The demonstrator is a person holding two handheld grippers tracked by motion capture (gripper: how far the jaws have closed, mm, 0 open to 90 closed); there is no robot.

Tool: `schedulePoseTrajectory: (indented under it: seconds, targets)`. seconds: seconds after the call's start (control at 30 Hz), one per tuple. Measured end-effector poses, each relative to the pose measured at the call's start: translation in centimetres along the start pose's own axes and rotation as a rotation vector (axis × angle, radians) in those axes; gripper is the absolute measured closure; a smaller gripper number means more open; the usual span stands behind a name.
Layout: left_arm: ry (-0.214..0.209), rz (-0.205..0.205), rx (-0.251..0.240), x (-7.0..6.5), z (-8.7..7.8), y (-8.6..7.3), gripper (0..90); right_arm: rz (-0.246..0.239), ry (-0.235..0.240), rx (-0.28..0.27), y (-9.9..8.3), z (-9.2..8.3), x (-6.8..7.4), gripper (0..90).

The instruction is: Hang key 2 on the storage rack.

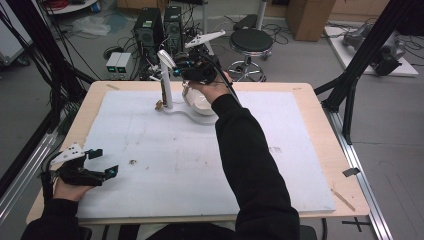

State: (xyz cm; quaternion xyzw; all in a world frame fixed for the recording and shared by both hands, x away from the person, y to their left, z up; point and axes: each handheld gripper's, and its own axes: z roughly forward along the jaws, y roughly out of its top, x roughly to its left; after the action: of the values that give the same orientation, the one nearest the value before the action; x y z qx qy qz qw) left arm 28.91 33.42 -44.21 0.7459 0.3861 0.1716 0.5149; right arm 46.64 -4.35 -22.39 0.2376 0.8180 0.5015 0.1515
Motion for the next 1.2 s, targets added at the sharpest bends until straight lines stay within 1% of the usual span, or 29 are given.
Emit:
schedulePoseTrajectory:
  seconds: [0.2, 0.33, 0.57, 0.73, 0.8, 0.9, 1.03, 1.1, 1.2]
  targets:
    - [0.003, -0.004, -0.007, 0.0, 0.0, 0.0, 1.7, -0.016, 0.007, 0.004, 1.6, 0.9, 0.1, 75.2]
    - [0.004, -0.002, -0.010, 0.0, 0.0, 0.0, 1.7, -0.021, 0.017, 0.007, 2.5, 2.1, 0.3, 75.2]
    - [0.001, -0.010, -0.017, 0.1, -0.1, 0.0, 1.7, -0.021, 0.029, 0.015, 3.4, 4.1, 0.5, 75.2]
    - [0.000, -0.004, -0.016, 0.1, 0.0, 0.0, 1.7, -0.044, 0.033, 0.019, 4.2, 5.1, 0.7, 75.1]
    - [-0.001, -0.004, -0.023, 0.0, 0.1, 0.1, 1.7, -0.044, 0.034, 0.016, 4.3, 5.6, 0.6, 75.1]
    - [0.003, -0.004, -0.030, 0.1, 0.1, 0.1, 1.7, -0.026, 0.034, 0.013, 4.3, 6.3, 0.2, 75.1]
    - [0.004, -0.002, -0.029, 0.1, 0.1, 0.1, 1.7, -0.016, 0.035, 0.020, 4.2, 7.3, -0.2, 75.1]
    - [0.004, -0.002, -0.028, 0.2, 0.1, 0.1, 1.7, -0.020, 0.030, 0.030, 4.1, 7.8, -0.2, 75.1]
    - [0.002, -0.001, -0.030, 0.1, 0.1, 0.1, 1.7, -0.034, 0.006, 0.040, 3.9, 8.3, -0.3, 75.1]
